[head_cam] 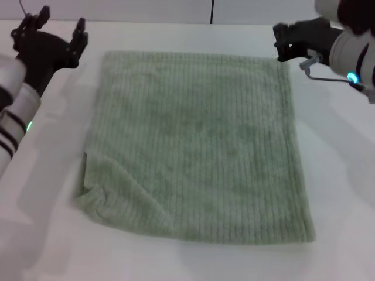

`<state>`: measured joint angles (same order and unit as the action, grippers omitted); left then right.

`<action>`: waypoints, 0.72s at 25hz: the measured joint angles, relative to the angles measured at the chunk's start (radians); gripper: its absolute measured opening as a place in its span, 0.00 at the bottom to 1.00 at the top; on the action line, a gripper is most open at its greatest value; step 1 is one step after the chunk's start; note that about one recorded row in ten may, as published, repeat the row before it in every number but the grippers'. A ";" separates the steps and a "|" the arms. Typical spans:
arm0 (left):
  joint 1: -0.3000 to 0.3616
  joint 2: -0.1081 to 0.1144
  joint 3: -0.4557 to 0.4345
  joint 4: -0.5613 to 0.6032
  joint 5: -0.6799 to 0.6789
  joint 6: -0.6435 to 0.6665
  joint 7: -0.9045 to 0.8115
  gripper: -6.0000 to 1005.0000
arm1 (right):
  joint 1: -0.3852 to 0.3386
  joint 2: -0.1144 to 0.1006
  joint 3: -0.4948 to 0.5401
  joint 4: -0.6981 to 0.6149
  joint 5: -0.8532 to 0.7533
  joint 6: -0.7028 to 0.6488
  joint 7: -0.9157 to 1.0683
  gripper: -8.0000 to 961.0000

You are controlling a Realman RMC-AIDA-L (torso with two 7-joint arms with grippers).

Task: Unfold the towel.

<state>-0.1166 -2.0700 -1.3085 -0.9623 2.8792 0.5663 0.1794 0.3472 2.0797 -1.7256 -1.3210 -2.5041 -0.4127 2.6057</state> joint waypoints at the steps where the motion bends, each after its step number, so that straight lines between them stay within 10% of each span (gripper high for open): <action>1: 0.000 0.000 0.001 0.036 0.000 0.044 -0.024 0.64 | -0.036 0.000 -0.048 0.006 -0.001 0.119 -0.016 0.02; 9: -0.020 0.002 -0.011 0.261 -0.002 0.269 -0.207 0.64 | -0.201 0.006 -0.453 0.416 0.004 1.335 0.042 0.02; 18: -0.026 -0.001 -0.002 0.300 -0.002 0.284 -0.218 0.64 | -0.223 0.012 -0.704 0.669 0.138 1.867 0.101 0.01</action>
<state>-0.1422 -2.0707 -1.3102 -0.6626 2.8777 0.8502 -0.0389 0.1242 2.0919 -2.4294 -0.6516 -2.3662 1.4538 2.7064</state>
